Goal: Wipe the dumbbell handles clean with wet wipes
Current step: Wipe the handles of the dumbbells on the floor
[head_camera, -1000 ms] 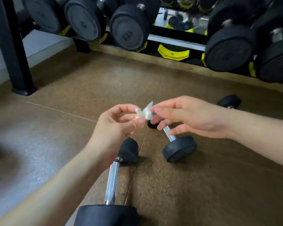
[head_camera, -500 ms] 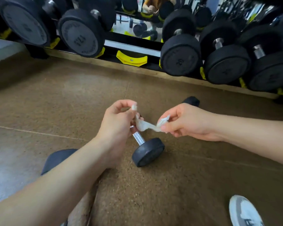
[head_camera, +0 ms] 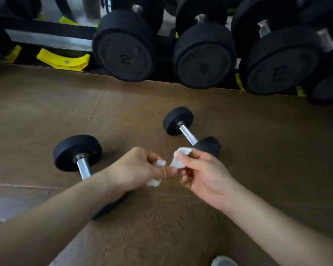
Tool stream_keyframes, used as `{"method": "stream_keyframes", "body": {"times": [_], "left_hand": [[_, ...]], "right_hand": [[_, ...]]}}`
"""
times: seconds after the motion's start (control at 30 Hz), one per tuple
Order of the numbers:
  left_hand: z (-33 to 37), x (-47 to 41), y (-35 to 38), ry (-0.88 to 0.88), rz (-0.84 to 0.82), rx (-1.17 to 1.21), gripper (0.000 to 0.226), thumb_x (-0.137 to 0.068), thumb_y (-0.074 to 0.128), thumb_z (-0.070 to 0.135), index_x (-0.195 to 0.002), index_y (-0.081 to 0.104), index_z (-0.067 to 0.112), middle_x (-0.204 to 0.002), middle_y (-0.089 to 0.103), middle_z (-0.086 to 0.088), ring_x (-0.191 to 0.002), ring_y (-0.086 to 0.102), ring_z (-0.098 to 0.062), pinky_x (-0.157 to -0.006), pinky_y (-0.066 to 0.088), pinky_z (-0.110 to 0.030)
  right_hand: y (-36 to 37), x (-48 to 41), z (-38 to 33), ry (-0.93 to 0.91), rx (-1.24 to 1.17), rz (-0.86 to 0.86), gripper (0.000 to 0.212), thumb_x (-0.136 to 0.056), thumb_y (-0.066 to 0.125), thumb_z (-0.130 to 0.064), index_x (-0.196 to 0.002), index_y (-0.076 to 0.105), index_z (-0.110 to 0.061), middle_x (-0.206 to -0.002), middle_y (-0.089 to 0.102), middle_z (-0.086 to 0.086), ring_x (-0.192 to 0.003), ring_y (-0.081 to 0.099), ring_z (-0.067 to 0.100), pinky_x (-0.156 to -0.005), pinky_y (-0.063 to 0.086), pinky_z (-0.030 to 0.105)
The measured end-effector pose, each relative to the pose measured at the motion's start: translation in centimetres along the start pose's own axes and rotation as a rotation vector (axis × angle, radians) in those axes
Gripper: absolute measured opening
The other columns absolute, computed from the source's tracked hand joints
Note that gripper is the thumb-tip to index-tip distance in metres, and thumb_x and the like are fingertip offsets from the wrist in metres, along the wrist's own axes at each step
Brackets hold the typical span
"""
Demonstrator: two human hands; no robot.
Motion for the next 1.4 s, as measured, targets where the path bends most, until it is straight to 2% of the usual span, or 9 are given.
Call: {"method": "stream_keyframes", "body": {"times": [0.23, 0.4, 0.53, 0.63, 0.87, 1.0, 1.1, 1.2, 1.4], "left_hand": [[-2.2, -6.6, 4.7, -0.072, 0.241, 0.570, 0.026, -0.091, 0.060, 0.029, -0.082, 0.068, 0.006, -0.075, 0.063, -0.009, -0.076, 0.058, -0.024, -0.082, 0.048, -0.043], [-1.5, -10.7, 7.4, -0.053, 0.177, 0.451, 0.033, -0.081, 0.065, 0.045, -0.091, 0.069, 0.013, -0.084, 0.071, -0.007, -0.077, 0.065, -0.022, -0.072, 0.051, -0.036], [-1.9, -13.5, 8.5, -0.060, 0.184, 0.415, 0.018, -0.088, 0.066, 0.023, -0.092, 0.072, 0.007, -0.081, 0.072, -0.013, -0.070, 0.063, -0.022, -0.063, 0.050, -0.029], [-2.4, -14.6, 9.2, -0.034, 0.199, 0.517, 0.036, -0.085, 0.060, 0.037, -0.093, 0.071, 0.004, -0.083, 0.071, -0.014, -0.073, 0.061, -0.019, -0.063, 0.048, -0.022], [-2.3, -17.8, 8.7, 0.010, 0.263, 0.528, 0.012, -0.087, 0.065, 0.014, -0.082, 0.070, 0.004, -0.068, 0.069, -0.007, -0.057, 0.062, -0.012, -0.053, 0.048, -0.020], [-2.4, -19.9, 9.6, -0.042, 0.208, 0.606, 0.010, -0.088, 0.066, 0.013, -0.083, 0.073, 0.007, -0.074, 0.071, -0.011, -0.063, 0.064, -0.016, -0.059, 0.050, -0.027], [-1.9, -21.3, 8.0, 0.038, 0.359, 0.034, 0.026, -0.082, 0.075, 0.019, -0.107, 0.069, 0.018, -0.100, 0.069, -0.003, -0.091, 0.064, -0.017, -0.079, 0.050, -0.030], [-1.6, -23.6, 10.3, -0.017, 0.205, -0.764, 0.075, -0.078, 0.075, 0.040, -0.141, 0.038, 0.026, -0.125, 0.055, -0.002, -0.113, 0.054, -0.026, -0.089, 0.045, -0.036], [-1.3, -24.9, 10.3, -0.012, 0.139, -0.945, 0.056, -0.081, 0.071, 0.035, -0.128, 0.043, 0.022, -0.092, 0.060, -0.001, -0.082, 0.061, -0.024, -0.066, 0.051, -0.035]], "right_hand": [[-7.8, -4.0, -1.4, 0.113, 0.268, -0.182, 0.031, -0.073, 0.072, -0.012, -0.103, 0.068, -0.001, -0.077, 0.061, 0.004, -0.063, 0.050, 0.010, -0.056, 0.043, 0.020], [-11.4, -7.2, -3.0, 0.163, 0.129, -0.163, 0.022, -0.080, 0.064, -0.005, -0.102, 0.068, -0.004, -0.091, 0.068, 0.011, -0.082, 0.066, 0.019, -0.068, 0.055, 0.030], [-12.8, -9.7, -4.0, 0.113, 0.092, -0.057, 0.020, -0.090, 0.059, -0.006, -0.110, 0.064, -0.008, -0.087, 0.068, 0.011, -0.072, 0.065, 0.016, -0.059, 0.052, 0.025], [-13.8, -11.3, -4.5, 0.013, 0.276, 0.064, 0.015, -0.087, 0.067, -0.013, -0.101, 0.062, -0.013, -0.097, 0.071, 0.015, -0.086, 0.068, 0.030, -0.075, 0.055, 0.042], [-14.1, -12.1, -5.8, -0.137, 0.477, -0.020, 0.023, -0.093, 0.058, -0.030, -0.102, 0.074, -0.017, -0.096, 0.074, 0.002, -0.094, 0.070, 0.015, -0.089, 0.055, 0.041], [-15.4, -11.8, -6.8, -0.217, 0.778, -0.056, 0.024, -0.085, 0.070, -0.016, -0.105, 0.071, -0.029, -0.092, 0.073, -0.010, -0.089, 0.068, 0.003, -0.077, 0.056, 0.020], [-18.4, -13.4, -10.1, -0.439, 1.094, 0.213, 0.014, -0.090, 0.065, -0.023, -0.103, 0.070, -0.022, -0.095, 0.064, -0.012, -0.088, 0.060, 0.003, -0.074, 0.045, 0.015], [-21.0, -17.3, -9.2, -0.284, 1.224, 0.196, 0.015, -0.100, 0.047, -0.030, -0.109, 0.057, -0.022, -0.100, 0.058, -0.008, -0.091, 0.056, 0.008, -0.071, 0.044, 0.023], [-20.3, -18.4, -8.1, -0.252, 1.194, 0.242, 0.010, -0.102, 0.042, -0.029, -0.097, 0.049, -0.024, -0.087, 0.055, -0.004, -0.077, 0.057, 0.009, -0.056, 0.040, 0.021]]}}
Point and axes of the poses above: each hand's wrist, its own x-axis away from the middle knuckle, its own y-axis out of the palm, z = x × y, the point moved 10 cm from there along -x, towards the middle knuckle
